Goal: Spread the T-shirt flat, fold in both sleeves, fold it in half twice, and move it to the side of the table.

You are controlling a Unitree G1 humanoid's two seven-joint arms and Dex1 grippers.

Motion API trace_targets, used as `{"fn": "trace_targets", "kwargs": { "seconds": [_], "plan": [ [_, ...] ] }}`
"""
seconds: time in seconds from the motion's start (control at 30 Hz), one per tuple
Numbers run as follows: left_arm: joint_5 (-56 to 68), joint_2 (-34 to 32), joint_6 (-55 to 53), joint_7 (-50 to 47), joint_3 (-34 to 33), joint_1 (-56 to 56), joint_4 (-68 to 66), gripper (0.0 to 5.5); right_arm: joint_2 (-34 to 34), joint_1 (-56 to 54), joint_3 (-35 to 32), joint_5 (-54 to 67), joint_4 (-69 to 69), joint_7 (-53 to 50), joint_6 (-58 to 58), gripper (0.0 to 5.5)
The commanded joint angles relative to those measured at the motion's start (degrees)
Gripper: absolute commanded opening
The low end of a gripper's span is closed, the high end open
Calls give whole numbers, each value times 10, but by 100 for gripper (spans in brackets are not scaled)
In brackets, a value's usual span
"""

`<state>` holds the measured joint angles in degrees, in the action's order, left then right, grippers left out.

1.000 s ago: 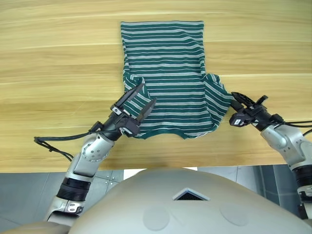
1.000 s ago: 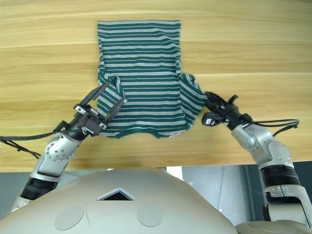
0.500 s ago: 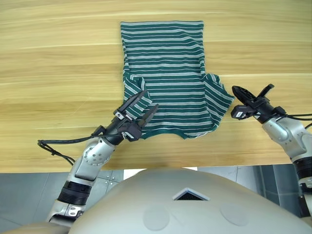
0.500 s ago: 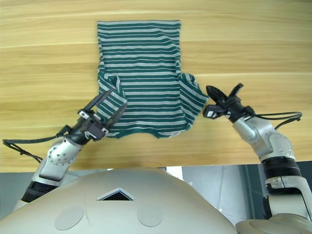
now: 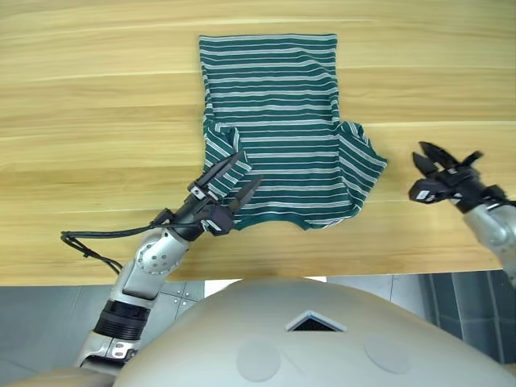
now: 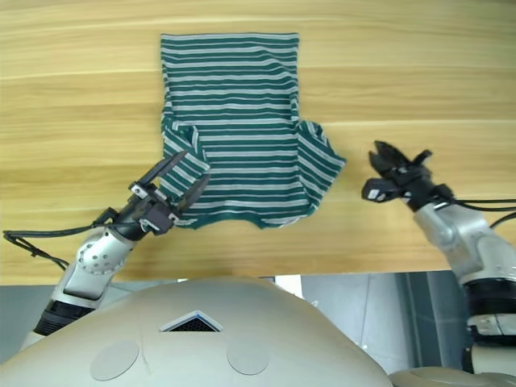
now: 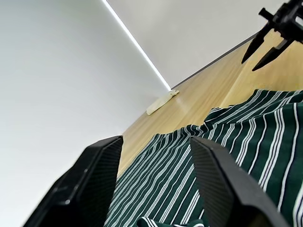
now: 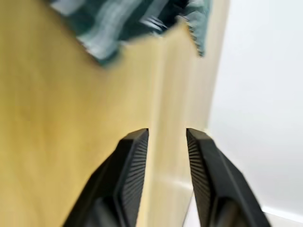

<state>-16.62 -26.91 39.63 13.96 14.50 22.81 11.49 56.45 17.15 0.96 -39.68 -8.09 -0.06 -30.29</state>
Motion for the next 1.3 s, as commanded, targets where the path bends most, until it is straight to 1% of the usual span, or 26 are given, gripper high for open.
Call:
{"fn": "trace_targets", "kwargs": {
  "seconds": [0.03, 0.2, 0.4, 0.53, 0.9, 0.97, 1.0, 1.23, 1.3],
  "plan": [
    [0, -5, -1, 0, -13, 5, -4, 264, 1, 52, 15, 32, 37, 58, -9, 174],
    [-3, -5, -2, 5, -17, 8, 0, 264, -29, 48, 68, 29, 41, 98, -20, 174],
    [-10, 1, -2, 7, -11, 4, -3, 264, -47, -9, 95, 4, -5, 79, -25, 174],
    [-11, 3, 2, 4, -12, 8, -7, 264, -55, -50, 100, -3, -52, 50, -27, 174],
    [-12, 3, 6, 2, -14, 13, -9, 264, -64, -84, 114, -12, -96, 21, -27, 174],
    [-13, 2, 6, 2, -15, 16, -6, 264, -61, -82, 119, -11, -92, 26, -30, 146],
    [-13, 1, 6, 3, -15, 16, -5, 264, -61, -80, 121, -10, -90, 27, -31, 117],
    [-12, 0, 2, 9, -13, 17, 7, 264, -61, -75, 127, -6, -88, 32, -30, 3],
    [-12, 0, 2, 10, -13, 18, 8, 264, -62, -76, 129, -4, -89, 33, -31, 1]
  ]
}}
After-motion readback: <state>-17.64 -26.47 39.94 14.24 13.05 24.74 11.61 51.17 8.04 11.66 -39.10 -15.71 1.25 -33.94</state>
